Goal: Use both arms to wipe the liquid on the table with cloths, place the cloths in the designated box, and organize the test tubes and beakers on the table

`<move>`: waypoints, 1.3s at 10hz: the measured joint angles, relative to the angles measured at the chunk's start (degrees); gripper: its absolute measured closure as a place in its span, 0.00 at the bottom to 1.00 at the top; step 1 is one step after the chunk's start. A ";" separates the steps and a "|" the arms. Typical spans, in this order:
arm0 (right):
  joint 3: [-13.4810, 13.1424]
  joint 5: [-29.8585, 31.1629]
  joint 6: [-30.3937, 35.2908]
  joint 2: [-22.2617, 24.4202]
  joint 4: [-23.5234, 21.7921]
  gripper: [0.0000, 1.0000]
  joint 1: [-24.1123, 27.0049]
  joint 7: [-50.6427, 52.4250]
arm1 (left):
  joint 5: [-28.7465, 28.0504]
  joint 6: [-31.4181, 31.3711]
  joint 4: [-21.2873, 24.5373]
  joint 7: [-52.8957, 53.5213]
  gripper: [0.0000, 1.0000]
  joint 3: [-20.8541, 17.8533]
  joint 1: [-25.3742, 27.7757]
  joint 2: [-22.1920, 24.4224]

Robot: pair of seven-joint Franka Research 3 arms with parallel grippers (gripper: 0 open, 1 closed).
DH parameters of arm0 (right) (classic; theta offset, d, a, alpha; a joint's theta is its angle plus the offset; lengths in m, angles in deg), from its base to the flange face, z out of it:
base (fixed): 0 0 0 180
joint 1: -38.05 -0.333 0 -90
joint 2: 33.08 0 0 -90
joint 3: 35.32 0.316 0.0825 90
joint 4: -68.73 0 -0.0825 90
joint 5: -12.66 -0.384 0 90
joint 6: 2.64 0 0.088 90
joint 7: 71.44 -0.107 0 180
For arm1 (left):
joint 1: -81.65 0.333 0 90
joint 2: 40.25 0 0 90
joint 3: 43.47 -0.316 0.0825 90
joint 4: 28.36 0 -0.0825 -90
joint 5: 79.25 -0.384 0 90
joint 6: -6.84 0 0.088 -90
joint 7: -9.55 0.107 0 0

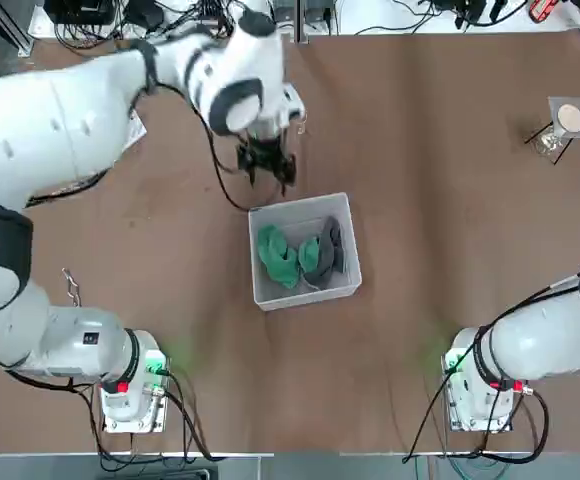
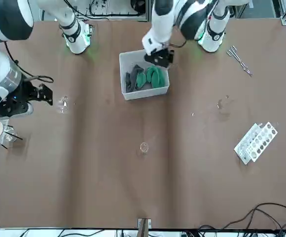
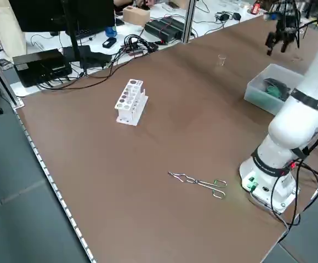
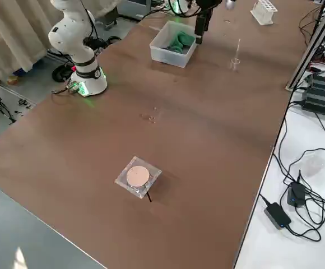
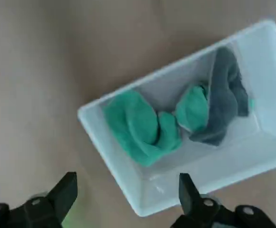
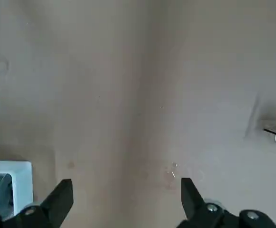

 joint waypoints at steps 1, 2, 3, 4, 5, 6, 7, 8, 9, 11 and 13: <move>0.02 0.00 0.01 -0.01 -0.71 0.00 -0.32 0.00 | -4.15 -0.79 0.65 -1.17 0.02 0.01 -1.91 -4.32; 0.03 0.00 0.18 -0.01 -1.42 0.00 -0.58 0.00 | -9.60 -2.41 1.32 -4.84 0.00 0.00 -4.29 -9.62; 0.02 0.00 0.35 0.07 -2.15 0.00 -0.68 0.00 | -16.10 -4.15 1.73 -9.56 0.00 -0.01 -6.62 -15.63; 0.00 0.00 0.41 0.21 -2.99 0.00 -0.72 0.00 | -21.63 -5.56 1.73 -13.25 0.00 -0.04 -8.07 -21.28; -0.01 0.00 0.36 0.44 -3.89 0.00 -0.73 0.00 | -24.84 -6.58 1.56 -14.96 0.00 -0.06 -8.46 -25.53; 0.00 0.00 0.24 0.56 -4.43 0.00 -0.76 0.00 | -26.03 -6.85 1.18 -15.15 0.00 -0.10 -8.40 -27.78; 0.01 0.00 0.14 0.60 -4.64 0.00 -0.81 0.00 | -26.26 -6.85 0.89 -15.15 0.00 -0.12 -8.34 -28.74; 0.02 0.00 0.07 0.64 -4.80 0.00 -0.93 0.00 | -26.79 -6.85 0.85 -15.15 0.00 -0.11 -8.33 -29.43; 0.03 0.00 0.03 0.66 -4.91 0.00 -1.15 0.00 | -27.62 -6.84 0.86 -15.15 0.01 -0.11 -8.34 -30.18; 0.04 0.00 -0.02 0.67 -4.97 0.00 -1.98 0.00 | -28.29 -6.72 1.69 -15.15 0.07 -0.14 -8.35 -31.20; 0.04 0.00 -0.20 0.67 -4.99 0.00 -2.30 0.00 | -28.31 -6.71 2.25 -15.68 0.32 -0.20 -8.35 -31.36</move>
